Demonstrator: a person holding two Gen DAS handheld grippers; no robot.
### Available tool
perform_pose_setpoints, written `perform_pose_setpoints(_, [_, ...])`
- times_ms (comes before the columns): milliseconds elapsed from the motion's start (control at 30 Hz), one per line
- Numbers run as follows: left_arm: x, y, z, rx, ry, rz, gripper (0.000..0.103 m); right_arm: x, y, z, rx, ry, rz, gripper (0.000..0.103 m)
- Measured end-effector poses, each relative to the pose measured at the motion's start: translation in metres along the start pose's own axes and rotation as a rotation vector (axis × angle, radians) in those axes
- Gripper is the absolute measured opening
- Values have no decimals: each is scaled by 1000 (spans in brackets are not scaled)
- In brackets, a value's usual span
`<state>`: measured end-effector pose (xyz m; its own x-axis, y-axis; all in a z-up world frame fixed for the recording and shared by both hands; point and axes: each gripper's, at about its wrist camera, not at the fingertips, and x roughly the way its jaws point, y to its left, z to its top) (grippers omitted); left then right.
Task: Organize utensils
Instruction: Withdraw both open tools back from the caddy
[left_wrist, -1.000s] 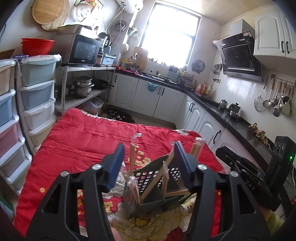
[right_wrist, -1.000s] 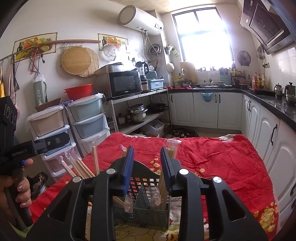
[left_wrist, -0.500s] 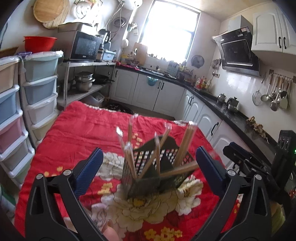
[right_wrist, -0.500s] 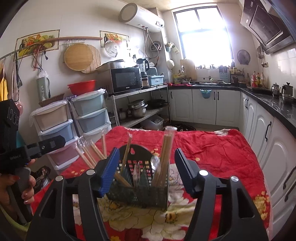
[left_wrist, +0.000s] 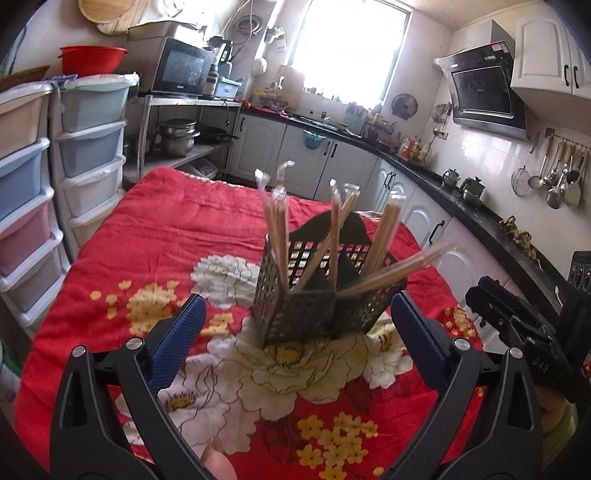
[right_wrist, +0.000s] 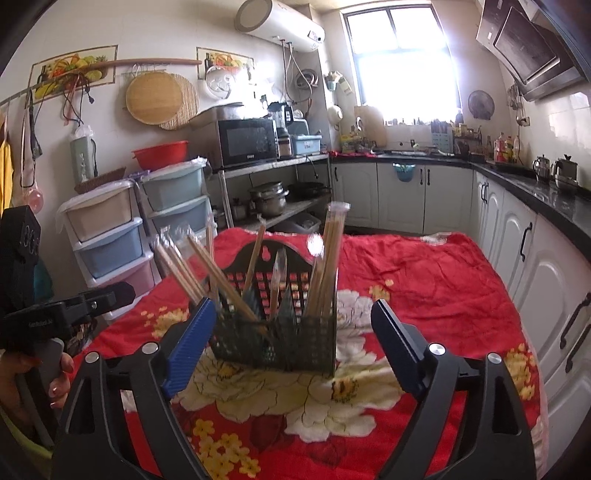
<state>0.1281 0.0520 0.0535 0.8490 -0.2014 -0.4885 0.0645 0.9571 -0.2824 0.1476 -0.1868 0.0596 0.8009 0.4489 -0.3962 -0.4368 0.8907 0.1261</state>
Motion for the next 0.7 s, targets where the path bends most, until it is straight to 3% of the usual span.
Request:
perform_pose_setpoints(267, [2,5,-27,-13,-2,18,92,7,5,-30,5,68,-7,86])
perform_pose_setpoints(700, [6,4,-65,12,-27,61,92,11,4,-67,12,102,-64,91])
